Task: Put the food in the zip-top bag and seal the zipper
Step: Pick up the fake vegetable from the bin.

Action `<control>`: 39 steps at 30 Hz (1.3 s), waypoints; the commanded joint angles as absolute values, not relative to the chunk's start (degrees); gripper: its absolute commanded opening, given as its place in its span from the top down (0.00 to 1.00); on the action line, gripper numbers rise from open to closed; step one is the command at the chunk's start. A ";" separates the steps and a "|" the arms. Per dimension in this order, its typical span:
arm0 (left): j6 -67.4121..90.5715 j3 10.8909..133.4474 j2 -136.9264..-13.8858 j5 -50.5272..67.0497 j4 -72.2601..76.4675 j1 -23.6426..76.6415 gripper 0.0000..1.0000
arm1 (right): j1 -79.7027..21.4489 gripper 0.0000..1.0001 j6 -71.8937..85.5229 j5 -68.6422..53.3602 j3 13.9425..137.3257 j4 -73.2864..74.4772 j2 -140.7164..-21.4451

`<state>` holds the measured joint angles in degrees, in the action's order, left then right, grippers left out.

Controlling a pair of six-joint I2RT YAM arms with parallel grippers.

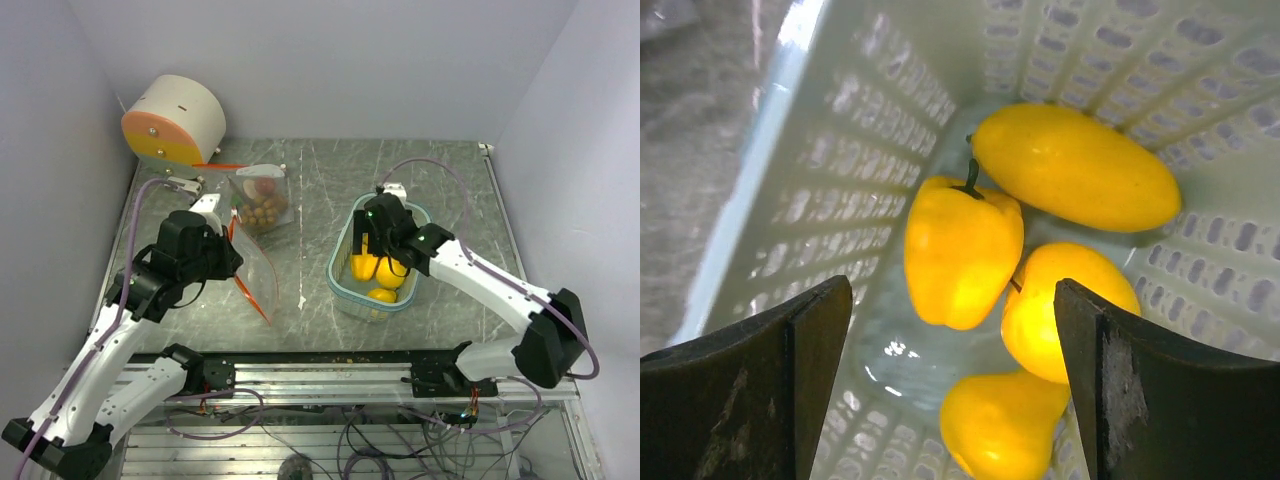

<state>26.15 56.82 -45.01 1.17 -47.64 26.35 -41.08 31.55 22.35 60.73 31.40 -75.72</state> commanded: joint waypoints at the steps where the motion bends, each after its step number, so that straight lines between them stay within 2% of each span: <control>1: 25.52 53.54 -47.30 4.86 -44.96 26.02 0.93 | -39.34 0.19 31.53 15.10 58.24 28.37 -79.97; 13: 26.82 49.51 -52.11 8.84 -36.76 26.11 0.93 | -37.80 0.22 31.78 12.26 53.39 20.44 -89.45; 19: 27.08 49.18 -51.84 9.05 -36.78 26.10 0.93 | -37.73 0.38 31.64 13.93 52.93 19.29 -92.49; 21: 27.25 49.11 -51.45 8.93 -36.87 26.06 0.93 | -37.71 0.51 31.64 15.44 52.61 19.29 -92.24; 23: 27.36 49.11 -50.95 8.70 -37.15 26.10 0.93 | -37.77 0.65 32.01 16.76 52.12 19.41 -90.65; 26: 27.41 49.27 -50.42 8.40 -37.65 26.10 0.93 | -37.80 0.76 31.92 18.08 51.56 19.29 -85.64; 36: 28.27 48.15 -50.97 9.47 -35.81 26.10 0.93 | -39.14 0.80 25.89 12.73 54.46 20.93 -65.87; 39: 28.58 47.65 -51.87 10.00 -34.94 26.10 0.93 | -39.79 0.80 23.25 5.19 54.72 18.03 -60.40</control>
<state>27.83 48.77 -50.96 7.99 -38.00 26.35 -38.72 27.53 13.47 53.08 20.64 -65.95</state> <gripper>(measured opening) 0.076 0.535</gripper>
